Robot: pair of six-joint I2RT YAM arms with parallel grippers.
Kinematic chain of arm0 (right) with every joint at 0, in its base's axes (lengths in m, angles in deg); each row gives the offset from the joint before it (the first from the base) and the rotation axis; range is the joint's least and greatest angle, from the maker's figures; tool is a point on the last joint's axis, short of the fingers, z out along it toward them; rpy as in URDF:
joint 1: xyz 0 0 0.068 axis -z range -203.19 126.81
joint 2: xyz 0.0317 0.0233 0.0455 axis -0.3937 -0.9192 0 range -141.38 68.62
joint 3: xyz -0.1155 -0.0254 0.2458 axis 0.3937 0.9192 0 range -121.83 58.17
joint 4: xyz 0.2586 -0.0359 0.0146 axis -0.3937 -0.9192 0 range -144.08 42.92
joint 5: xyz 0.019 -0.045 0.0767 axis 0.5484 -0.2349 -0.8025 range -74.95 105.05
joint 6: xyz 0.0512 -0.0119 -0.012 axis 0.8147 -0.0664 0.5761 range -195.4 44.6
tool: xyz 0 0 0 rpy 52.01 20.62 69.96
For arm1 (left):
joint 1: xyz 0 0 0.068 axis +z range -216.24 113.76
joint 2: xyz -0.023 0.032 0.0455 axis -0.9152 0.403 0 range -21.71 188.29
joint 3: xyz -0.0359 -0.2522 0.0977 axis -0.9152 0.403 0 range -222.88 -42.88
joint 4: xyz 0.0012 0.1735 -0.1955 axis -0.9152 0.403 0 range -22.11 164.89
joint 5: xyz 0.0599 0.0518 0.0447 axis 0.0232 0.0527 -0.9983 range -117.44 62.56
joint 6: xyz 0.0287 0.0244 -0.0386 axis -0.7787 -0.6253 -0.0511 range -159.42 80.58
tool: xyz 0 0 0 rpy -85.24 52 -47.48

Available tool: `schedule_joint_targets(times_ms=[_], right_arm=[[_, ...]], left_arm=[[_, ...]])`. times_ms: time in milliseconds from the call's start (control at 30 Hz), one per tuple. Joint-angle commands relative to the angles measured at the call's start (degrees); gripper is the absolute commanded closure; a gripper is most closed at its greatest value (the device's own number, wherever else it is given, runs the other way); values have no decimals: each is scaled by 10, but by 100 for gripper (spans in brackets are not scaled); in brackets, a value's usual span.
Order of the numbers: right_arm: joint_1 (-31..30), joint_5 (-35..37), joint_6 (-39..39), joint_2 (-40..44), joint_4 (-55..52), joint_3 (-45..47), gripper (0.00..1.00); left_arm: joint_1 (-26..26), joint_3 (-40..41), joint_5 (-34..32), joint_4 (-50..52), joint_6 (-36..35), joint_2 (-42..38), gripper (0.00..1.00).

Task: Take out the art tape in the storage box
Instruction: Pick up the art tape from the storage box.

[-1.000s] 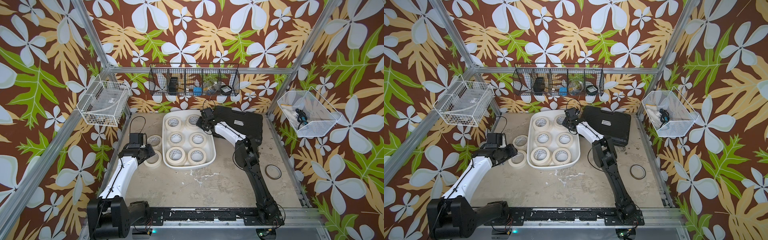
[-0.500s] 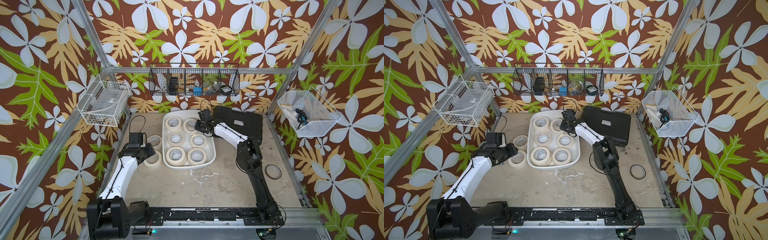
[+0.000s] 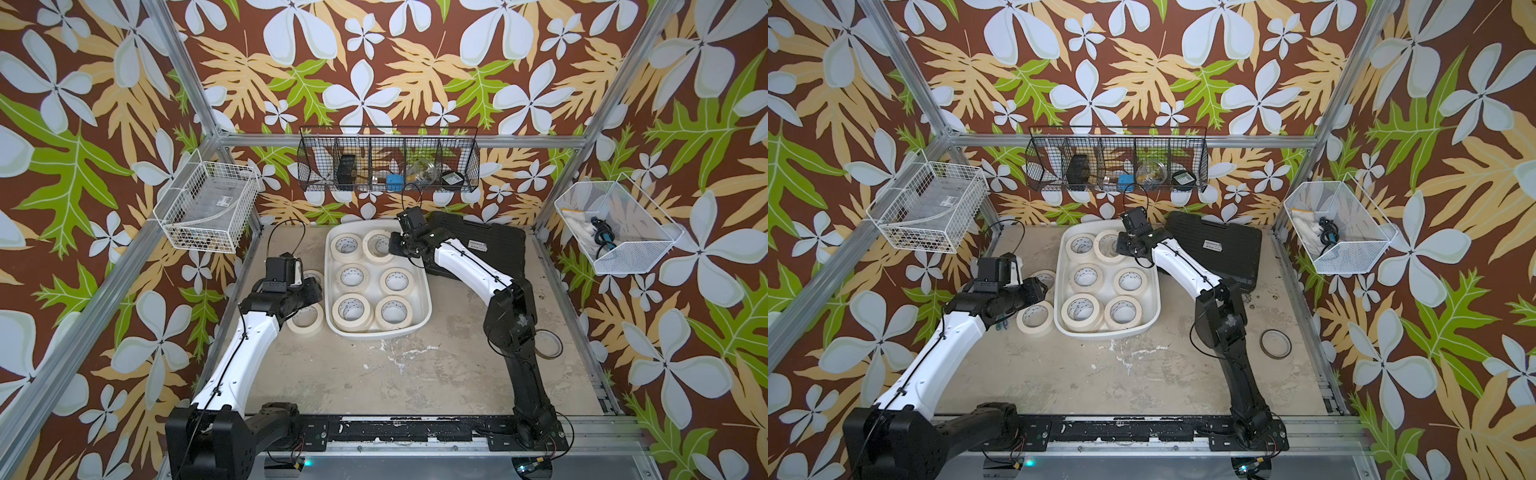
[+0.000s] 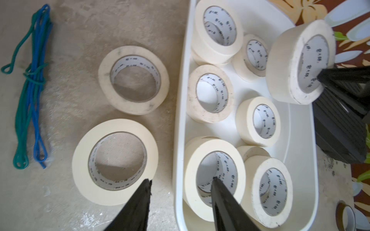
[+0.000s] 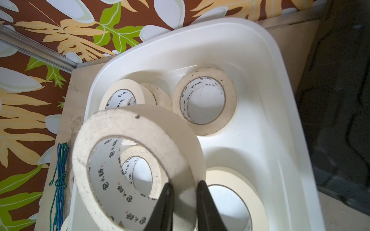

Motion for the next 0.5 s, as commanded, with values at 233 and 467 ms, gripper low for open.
schedule_joint_targets(times_ms=[233,467], right_arm=[[-42,-31,-51,91,-38,112,92],[-76,-19,-59,138,-32,180,92]], left_arm=[[-93,-111,-43,58,4,55,47],[-157,-137,-81,74,19,89,48]])
